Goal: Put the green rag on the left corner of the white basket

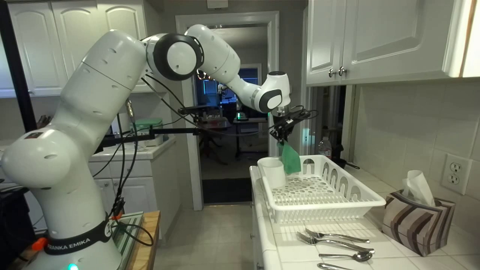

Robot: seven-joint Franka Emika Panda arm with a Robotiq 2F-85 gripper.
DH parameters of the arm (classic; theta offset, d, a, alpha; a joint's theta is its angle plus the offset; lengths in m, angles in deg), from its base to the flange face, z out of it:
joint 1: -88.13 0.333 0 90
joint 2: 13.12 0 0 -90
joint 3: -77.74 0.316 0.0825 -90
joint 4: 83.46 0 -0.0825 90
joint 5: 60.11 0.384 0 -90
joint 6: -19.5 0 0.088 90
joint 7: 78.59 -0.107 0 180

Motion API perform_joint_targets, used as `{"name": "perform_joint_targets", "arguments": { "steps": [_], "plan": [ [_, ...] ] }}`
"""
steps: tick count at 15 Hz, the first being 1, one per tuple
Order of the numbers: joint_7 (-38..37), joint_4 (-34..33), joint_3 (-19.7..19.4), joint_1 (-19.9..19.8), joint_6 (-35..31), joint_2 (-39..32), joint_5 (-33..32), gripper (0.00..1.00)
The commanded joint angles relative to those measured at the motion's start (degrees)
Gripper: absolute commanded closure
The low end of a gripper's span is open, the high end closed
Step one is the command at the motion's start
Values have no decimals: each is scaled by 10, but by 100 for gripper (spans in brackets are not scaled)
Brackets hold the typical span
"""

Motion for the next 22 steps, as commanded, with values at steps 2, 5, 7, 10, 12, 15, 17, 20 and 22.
{"name": "perform_joint_targets", "arguments": {
  "steps": [2,5,7,10,12,15,17,20,22],
  "plan": [
    [-9,-26,-10,11,9,-17,-27,40],
    [-9,-27,-11,11,10,-19,-31,17],
    [-16,-31,-14,14,15,-21,-33,3],
    [-30,-35,-23,23,32,-21,-39,0],
    [-34,-34,-31,32,43,-20,-54,0],
    [-49,-38,-43,45,62,-23,-81,0],
    [-59,-42,-44,50,70,-27,-89,0],
    [-92,-56,-48,62,89,-32,-94,0],
    [-114,-68,-49,67,108,-37,-94,0]
  ]
}}
